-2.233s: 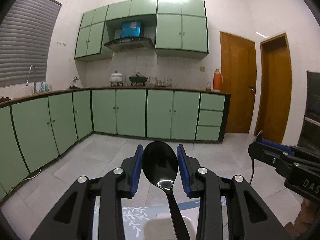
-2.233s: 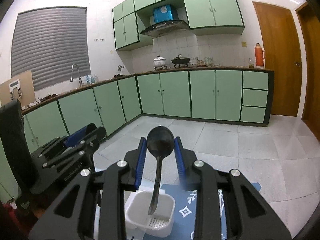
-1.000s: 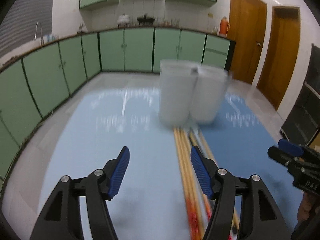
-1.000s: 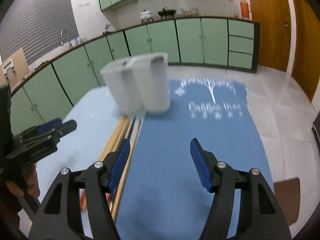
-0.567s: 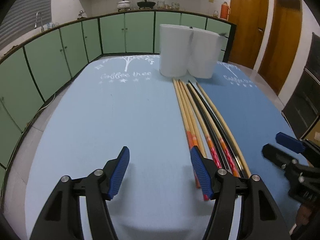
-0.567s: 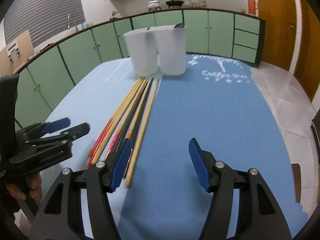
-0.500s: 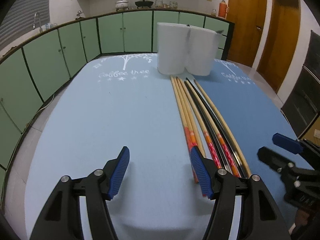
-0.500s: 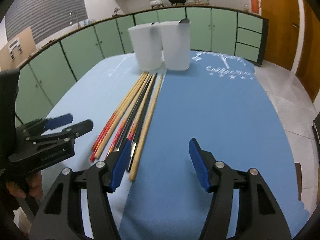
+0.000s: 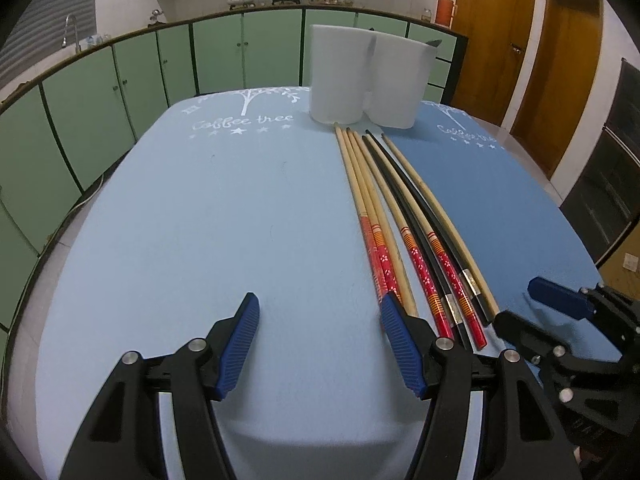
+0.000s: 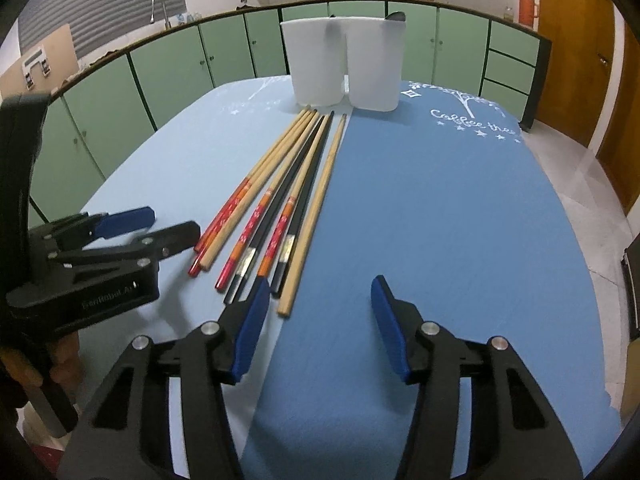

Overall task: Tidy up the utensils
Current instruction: 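Move both tools back over the chopsticks on the mat, then grasp a plain wooden chopstick with the right tool while the left tool grasps a red chopstick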

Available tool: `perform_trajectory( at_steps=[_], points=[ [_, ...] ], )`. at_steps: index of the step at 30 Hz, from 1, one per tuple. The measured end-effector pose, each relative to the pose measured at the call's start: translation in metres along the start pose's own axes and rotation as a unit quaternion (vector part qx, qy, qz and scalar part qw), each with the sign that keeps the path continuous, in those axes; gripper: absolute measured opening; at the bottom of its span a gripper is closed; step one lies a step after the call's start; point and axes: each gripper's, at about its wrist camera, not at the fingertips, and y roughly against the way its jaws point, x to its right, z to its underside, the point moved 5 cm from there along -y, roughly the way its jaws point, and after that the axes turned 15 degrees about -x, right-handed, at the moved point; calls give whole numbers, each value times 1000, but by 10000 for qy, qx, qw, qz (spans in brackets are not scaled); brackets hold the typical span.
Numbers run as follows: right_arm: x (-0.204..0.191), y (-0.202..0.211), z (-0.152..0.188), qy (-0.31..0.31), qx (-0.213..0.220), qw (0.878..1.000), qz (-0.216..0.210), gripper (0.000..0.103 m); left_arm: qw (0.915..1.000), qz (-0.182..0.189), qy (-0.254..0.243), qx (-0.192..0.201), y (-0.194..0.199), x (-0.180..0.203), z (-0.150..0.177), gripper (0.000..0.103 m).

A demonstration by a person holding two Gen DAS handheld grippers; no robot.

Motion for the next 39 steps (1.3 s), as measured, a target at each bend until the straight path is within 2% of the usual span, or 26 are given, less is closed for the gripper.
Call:
perform_trajectory(
  at_steps=[6,11,17,21,26,33,37,39],
  points=[
    [10,-1,1,-161,-38,9997,155,43,10000,-25,18,8,2,-2,3,62],
    [18,2,3,-304,-34,9995,46,43,10000,-40,51,22,4,-4,5,63],
    [6,-2,3,-82,-47,9999,53,32,10000,-34,55,21,5,-4,7,63],
    [4,-3,1,-20,-38,9999,106,7,10000,-12,27,7,4,-1,8,63],
    [8,-1,1,-125,-26,9998,149,6,10000,43,-79,-28,4,4,10,63],
    [15,0,1,-254,-33,9996,120,6,9998,-69,-183,-85,0,9,13,63],
    [17,0,0,-292,-31,9995,89,6,9996,137,-242,-113,0,18,12,62],
    [18,0,0,-313,-27,9995,78,6,9996,102,-235,-101,0,21,11,62]
  ],
)
